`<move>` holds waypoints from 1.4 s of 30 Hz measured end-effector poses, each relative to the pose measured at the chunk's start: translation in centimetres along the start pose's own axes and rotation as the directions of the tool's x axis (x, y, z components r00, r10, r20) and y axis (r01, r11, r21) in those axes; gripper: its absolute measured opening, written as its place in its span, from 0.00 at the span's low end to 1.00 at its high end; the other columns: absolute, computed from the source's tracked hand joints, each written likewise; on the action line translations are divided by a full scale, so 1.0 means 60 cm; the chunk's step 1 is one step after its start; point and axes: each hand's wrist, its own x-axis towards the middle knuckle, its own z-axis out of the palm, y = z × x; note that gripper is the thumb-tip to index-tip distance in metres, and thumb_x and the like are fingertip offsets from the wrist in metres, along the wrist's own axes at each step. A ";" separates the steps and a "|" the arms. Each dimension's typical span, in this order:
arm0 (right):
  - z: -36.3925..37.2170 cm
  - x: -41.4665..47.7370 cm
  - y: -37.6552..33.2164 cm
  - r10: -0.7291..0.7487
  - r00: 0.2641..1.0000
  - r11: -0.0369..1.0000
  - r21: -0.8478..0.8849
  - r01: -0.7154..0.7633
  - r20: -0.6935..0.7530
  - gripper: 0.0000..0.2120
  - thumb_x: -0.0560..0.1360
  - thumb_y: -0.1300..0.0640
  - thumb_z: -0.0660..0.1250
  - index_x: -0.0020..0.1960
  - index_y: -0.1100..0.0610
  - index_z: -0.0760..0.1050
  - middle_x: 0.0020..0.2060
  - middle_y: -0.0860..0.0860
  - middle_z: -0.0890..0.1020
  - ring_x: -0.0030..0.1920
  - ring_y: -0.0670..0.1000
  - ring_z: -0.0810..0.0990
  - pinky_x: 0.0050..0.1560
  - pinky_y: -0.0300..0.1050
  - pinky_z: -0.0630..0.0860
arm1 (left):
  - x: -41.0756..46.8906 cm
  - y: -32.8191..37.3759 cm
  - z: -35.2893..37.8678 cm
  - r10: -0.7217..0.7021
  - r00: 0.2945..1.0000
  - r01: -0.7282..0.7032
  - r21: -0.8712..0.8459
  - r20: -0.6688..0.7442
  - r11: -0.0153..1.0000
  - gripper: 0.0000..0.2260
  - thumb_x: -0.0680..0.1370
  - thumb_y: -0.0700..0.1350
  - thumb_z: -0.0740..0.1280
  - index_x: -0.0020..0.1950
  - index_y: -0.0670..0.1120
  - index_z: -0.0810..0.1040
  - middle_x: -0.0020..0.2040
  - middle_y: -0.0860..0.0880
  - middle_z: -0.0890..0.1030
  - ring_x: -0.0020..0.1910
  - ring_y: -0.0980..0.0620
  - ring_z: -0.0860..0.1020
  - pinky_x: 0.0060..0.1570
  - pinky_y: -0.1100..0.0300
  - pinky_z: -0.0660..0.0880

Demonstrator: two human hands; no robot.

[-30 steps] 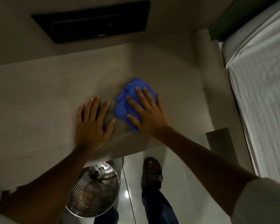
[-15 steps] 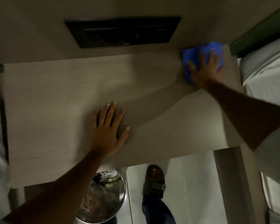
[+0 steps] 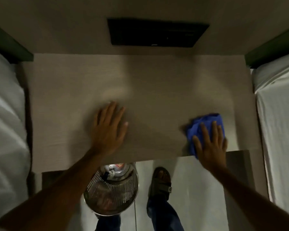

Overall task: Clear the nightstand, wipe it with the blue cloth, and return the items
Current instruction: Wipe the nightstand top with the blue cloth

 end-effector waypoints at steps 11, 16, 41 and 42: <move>0.029 0.202 -0.535 -0.271 0.955 0.962 0.000 0.273 -0.123 0.30 0.77 0.36 0.49 0.76 0.42 0.48 0.78 0.54 0.45 0.77 0.58 0.42 0.73 0.66 0.42 | -0.174 -0.275 -0.081 -0.382 0.924 0.373 0.242 -0.010 0.896 0.31 0.81 0.60 0.48 0.79 0.43 0.56 0.79 0.38 0.58 0.78 0.39 0.58 0.76 0.41 0.54; 0.063 0.154 -0.717 -0.544 0.836 0.837 -0.120 0.534 -0.078 0.29 0.78 0.37 0.50 0.76 0.44 0.50 0.78 0.55 0.47 0.77 0.60 0.43 0.73 0.68 0.44 | -0.157 -0.252 -0.072 -0.339 0.940 0.341 0.209 -0.046 0.917 0.30 0.81 0.60 0.53 0.78 0.45 0.60 0.79 0.40 0.60 0.78 0.42 0.59 0.76 0.43 0.56; 0.140 -0.036 -0.657 -0.529 0.841 0.848 -0.087 0.522 -0.112 0.28 0.79 0.39 0.50 0.76 0.44 0.50 0.78 0.56 0.48 0.77 0.60 0.44 0.72 0.66 0.42 | -0.281 -0.206 -0.052 -0.456 0.888 0.458 0.034 -0.053 0.888 0.31 0.82 0.57 0.50 0.78 0.38 0.55 0.79 0.39 0.57 0.79 0.43 0.55 0.78 0.48 0.52; 0.158 -0.064 -0.670 -0.595 0.800 0.803 -0.103 0.587 -0.082 0.28 0.79 0.39 0.51 0.76 0.44 0.51 0.78 0.57 0.49 0.77 0.60 0.45 0.72 0.66 0.42 | -0.311 -0.200 -0.050 -0.448 0.894 0.449 0.063 -0.022 0.891 0.31 0.82 0.57 0.50 0.78 0.37 0.55 0.79 0.38 0.57 0.79 0.42 0.55 0.78 0.48 0.52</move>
